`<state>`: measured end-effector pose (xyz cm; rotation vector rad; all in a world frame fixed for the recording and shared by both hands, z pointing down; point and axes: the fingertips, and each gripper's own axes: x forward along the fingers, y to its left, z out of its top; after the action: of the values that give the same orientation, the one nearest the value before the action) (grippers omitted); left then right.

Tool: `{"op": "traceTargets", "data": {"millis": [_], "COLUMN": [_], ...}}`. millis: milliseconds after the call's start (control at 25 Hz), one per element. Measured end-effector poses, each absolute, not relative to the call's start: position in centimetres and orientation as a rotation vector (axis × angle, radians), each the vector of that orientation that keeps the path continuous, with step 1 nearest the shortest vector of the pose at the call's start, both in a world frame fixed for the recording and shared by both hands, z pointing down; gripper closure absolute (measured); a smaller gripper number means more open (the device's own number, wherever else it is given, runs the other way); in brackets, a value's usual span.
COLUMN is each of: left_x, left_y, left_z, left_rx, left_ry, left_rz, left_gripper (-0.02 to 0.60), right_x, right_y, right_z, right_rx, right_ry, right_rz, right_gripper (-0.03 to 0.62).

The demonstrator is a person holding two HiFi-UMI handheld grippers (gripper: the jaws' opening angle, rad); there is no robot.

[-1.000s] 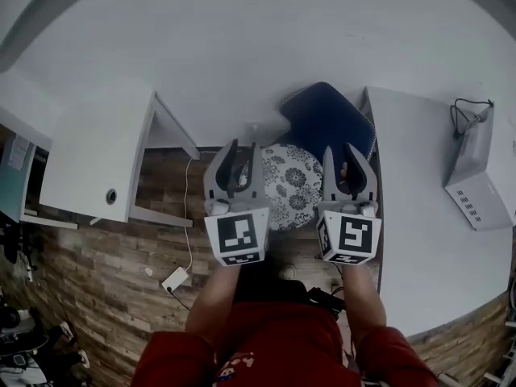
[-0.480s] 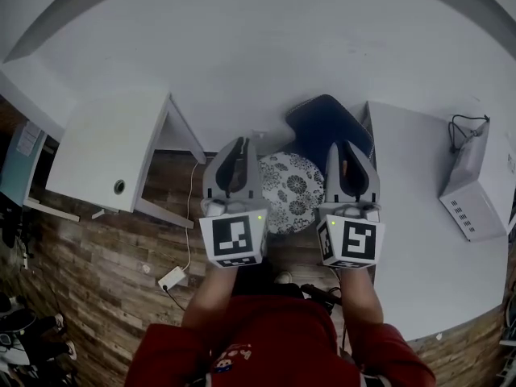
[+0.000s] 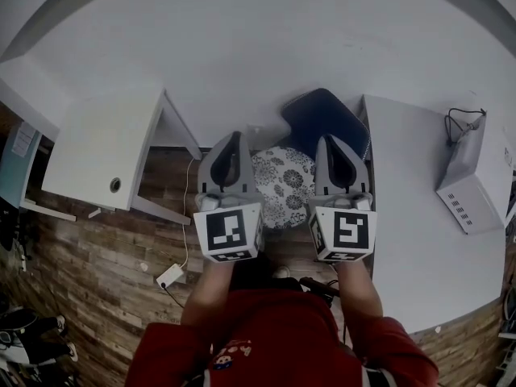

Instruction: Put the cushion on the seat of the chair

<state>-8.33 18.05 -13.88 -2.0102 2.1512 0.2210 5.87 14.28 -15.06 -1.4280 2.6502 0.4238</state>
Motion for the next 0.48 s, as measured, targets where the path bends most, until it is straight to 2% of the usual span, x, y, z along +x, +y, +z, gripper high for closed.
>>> {"op": "traceTargets", "data": {"millis": [480], "left_x": [-9.0], "left_y": [16.8], "left_z": [-12.9], "left_rx": [-2.033], "left_ry": [2.163], "left_rz": [0.198], "left_gripper": [0.554], "right_x": [7.2], "right_y": [12.4], "right_z": [-14.2], "right_rx": [-1.529], "right_ry": [2.637], "right_rz": [0.412], "right_gripper": [0.566]}}
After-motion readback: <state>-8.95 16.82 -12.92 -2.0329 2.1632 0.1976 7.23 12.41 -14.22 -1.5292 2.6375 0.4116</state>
